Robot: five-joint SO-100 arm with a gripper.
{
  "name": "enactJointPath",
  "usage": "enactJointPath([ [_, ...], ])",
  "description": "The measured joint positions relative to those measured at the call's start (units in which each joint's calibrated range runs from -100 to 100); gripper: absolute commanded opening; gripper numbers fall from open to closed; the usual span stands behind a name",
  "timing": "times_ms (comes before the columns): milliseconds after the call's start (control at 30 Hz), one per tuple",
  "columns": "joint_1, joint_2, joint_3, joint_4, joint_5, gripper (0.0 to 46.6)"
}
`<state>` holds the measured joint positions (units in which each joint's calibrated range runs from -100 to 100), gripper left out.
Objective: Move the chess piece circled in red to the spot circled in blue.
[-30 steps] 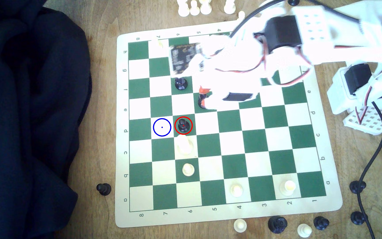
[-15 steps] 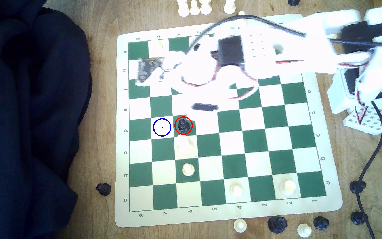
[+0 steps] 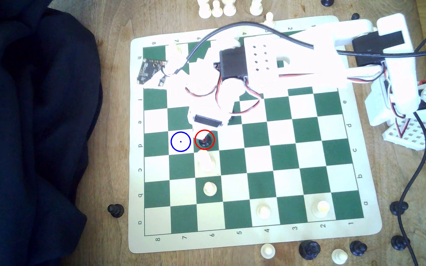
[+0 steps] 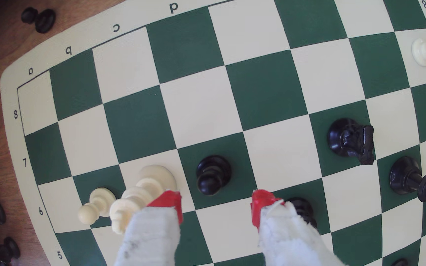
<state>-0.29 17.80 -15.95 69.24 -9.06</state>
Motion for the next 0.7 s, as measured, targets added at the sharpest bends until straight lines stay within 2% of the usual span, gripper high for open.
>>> enactJointPath([
  [700,0.1,9.0,-5.1,-0.1,0.0,14.4],
])
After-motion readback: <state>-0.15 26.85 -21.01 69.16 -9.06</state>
